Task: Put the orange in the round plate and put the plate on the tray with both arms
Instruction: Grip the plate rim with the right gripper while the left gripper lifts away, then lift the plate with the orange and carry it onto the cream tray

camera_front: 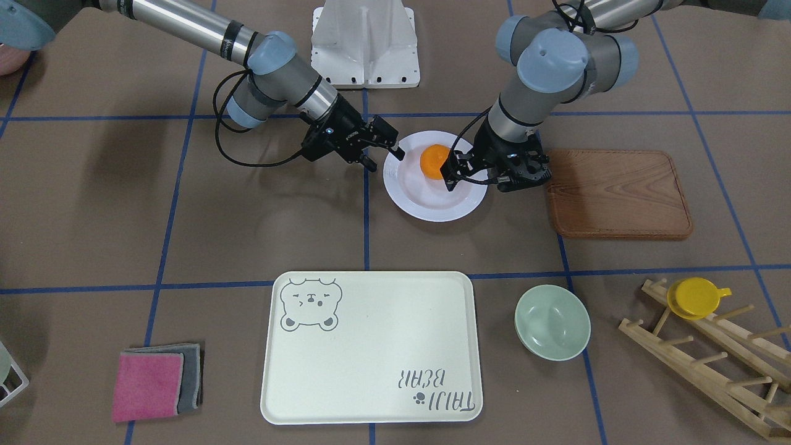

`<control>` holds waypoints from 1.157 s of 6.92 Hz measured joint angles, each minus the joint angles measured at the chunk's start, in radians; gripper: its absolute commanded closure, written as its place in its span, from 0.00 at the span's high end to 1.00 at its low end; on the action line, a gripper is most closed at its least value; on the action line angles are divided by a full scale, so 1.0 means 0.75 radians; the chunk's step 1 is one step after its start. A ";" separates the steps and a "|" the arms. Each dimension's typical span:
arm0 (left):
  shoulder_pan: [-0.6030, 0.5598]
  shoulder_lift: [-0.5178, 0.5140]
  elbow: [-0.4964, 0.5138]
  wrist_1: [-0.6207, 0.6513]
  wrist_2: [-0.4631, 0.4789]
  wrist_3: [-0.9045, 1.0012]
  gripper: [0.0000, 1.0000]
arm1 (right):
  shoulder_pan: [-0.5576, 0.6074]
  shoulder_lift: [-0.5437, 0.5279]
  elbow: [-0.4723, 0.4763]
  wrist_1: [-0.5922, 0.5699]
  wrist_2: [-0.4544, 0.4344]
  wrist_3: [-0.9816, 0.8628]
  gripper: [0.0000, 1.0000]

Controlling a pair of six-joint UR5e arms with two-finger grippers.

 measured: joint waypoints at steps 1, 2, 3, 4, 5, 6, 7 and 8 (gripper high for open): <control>-0.003 0.005 -0.002 0.000 -0.003 0.002 0.98 | -0.001 0.016 -0.014 0.002 -0.004 0.000 0.67; -0.004 0.007 -0.002 0.000 -0.004 0.003 0.98 | -0.002 0.023 -0.019 0.002 -0.006 0.000 0.33; -0.005 0.008 -0.002 0.000 -0.005 0.005 0.98 | -0.002 0.025 -0.019 0.003 -0.006 0.001 0.09; -0.006 0.009 -0.001 0.000 -0.005 0.011 0.98 | -0.001 0.026 -0.017 0.005 -0.007 0.002 0.00; -0.016 0.012 -0.004 0.001 -0.010 0.023 0.98 | 0.002 0.027 -0.012 0.019 -0.007 0.004 0.00; -0.050 0.028 -0.022 0.003 -0.048 0.056 0.98 | 0.010 0.028 -0.009 0.052 -0.007 0.010 0.00; -0.110 0.061 -0.050 0.005 -0.120 0.114 0.98 | 0.020 0.029 -0.007 0.083 -0.007 0.023 0.00; -0.172 0.096 -0.072 0.006 -0.180 0.178 0.98 | 0.031 0.029 -0.004 0.113 -0.007 0.039 0.00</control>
